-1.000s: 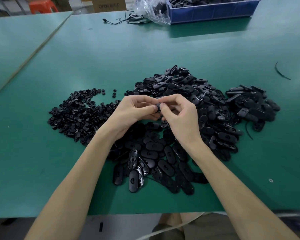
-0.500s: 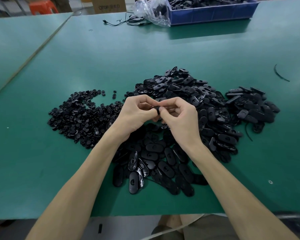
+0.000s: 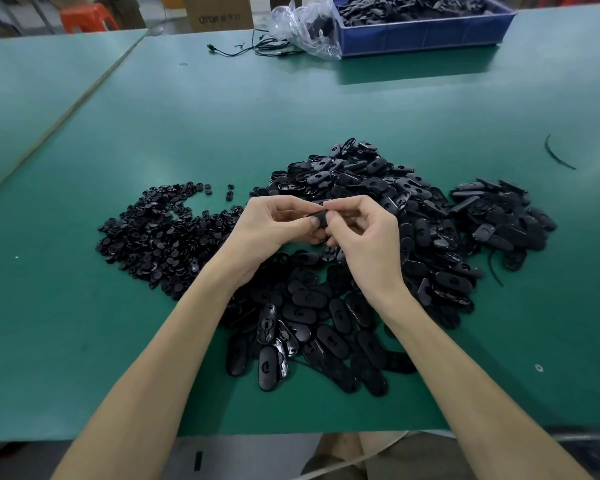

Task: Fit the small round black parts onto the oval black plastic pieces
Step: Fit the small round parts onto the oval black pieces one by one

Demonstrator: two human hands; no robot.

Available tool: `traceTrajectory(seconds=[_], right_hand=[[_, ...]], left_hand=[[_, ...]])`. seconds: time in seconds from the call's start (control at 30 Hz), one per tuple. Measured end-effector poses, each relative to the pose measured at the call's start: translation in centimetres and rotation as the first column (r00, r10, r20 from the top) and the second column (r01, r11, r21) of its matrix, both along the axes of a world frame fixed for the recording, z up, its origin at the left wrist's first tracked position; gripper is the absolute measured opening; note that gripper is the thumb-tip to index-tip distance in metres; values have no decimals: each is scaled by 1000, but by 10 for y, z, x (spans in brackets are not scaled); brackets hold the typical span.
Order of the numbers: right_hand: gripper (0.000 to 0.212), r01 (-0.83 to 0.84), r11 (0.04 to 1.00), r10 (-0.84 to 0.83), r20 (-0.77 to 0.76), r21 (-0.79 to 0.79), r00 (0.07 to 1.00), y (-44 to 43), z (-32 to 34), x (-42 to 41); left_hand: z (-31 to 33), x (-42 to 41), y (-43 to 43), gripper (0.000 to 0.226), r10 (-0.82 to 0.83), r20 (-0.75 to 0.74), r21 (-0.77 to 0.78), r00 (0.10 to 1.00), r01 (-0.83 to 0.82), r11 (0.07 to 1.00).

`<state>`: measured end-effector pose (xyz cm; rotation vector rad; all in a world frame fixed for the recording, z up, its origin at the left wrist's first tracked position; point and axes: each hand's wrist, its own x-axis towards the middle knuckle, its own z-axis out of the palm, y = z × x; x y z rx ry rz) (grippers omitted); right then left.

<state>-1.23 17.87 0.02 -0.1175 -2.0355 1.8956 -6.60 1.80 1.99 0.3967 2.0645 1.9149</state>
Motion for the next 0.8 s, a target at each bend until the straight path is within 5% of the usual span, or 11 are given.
traceTrajectory(seconds=[0.5, 0.8], right_hand=[[13, 3, 1000, -3, 7, 28, 1000, -1, -1, 0], [14, 57, 998, -59, -51, -33, 997, 1, 2, -1]], left_hand=[[-2, 1, 2, 17, 32, -74, -56, 997, -36, 998], [-5, -4, -1, 12, 37, 22, 22, 999, -37, 999]])
